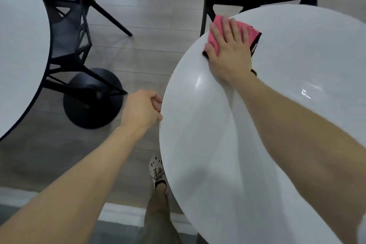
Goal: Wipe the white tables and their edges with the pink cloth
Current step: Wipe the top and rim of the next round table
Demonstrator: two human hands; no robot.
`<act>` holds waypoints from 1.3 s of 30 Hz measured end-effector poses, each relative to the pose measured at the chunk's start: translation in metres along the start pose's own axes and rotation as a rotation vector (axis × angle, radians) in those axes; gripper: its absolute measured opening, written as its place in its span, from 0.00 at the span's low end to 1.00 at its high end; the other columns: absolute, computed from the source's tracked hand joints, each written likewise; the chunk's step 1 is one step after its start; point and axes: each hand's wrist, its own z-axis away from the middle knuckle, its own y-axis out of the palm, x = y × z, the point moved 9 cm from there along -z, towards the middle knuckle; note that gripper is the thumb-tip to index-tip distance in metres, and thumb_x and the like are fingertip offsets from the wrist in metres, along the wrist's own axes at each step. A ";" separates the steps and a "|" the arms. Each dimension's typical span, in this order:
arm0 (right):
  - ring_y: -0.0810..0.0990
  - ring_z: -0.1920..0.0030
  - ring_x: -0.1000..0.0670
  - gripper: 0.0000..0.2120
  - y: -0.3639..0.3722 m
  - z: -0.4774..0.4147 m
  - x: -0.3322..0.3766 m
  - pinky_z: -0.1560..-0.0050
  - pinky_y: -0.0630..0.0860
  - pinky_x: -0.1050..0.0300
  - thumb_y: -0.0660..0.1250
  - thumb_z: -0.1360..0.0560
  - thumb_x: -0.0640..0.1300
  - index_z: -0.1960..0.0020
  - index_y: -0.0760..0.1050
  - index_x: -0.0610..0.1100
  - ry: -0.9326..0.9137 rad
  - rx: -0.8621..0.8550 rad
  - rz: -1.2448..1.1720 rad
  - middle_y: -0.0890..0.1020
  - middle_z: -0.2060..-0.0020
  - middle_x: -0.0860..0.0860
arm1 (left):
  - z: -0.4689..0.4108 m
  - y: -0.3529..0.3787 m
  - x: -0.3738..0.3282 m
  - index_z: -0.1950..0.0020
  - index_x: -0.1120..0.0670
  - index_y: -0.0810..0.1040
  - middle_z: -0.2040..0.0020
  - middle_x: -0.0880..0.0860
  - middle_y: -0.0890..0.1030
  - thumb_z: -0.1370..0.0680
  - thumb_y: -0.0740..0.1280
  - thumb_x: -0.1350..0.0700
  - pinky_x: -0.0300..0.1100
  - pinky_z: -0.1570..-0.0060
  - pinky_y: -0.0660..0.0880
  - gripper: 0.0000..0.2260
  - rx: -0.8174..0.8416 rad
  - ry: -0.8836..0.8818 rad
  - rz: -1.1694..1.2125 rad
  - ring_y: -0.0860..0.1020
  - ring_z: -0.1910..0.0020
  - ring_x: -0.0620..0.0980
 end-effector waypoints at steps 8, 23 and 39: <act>0.51 0.13 0.46 0.30 0.018 0.052 0.057 0.14 0.44 0.40 0.54 0.12 0.62 0.13 0.56 0.56 -0.754 0.198 -0.033 0.56 0.13 0.51 | -0.003 -0.002 -0.011 0.54 0.51 0.82 0.67 0.45 0.85 0.33 0.78 0.73 0.46 0.57 0.85 0.18 0.085 -0.018 -0.079 0.81 0.69 0.37; 0.43 0.12 0.50 0.36 -0.011 0.014 -0.057 0.14 0.44 0.41 0.49 0.15 0.69 0.12 0.52 0.56 -0.102 0.124 -0.029 0.48 0.12 0.53 | -0.072 -0.013 -0.096 0.49 0.42 0.80 0.50 0.43 0.85 0.30 0.80 0.42 0.47 0.53 0.80 0.15 0.226 0.277 -0.828 0.83 0.51 0.50; 0.46 0.12 0.49 0.32 -0.020 -0.032 -0.134 0.14 0.46 0.42 0.48 0.13 0.63 0.12 0.52 0.54 0.066 0.057 0.042 0.51 0.12 0.49 | -0.104 0.031 -0.203 0.15 0.55 0.52 0.11 0.51 0.52 0.31 0.86 0.49 0.54 0.48 0.80 0.56 0.250 0.568 -0.858 0.82 0.41 0.63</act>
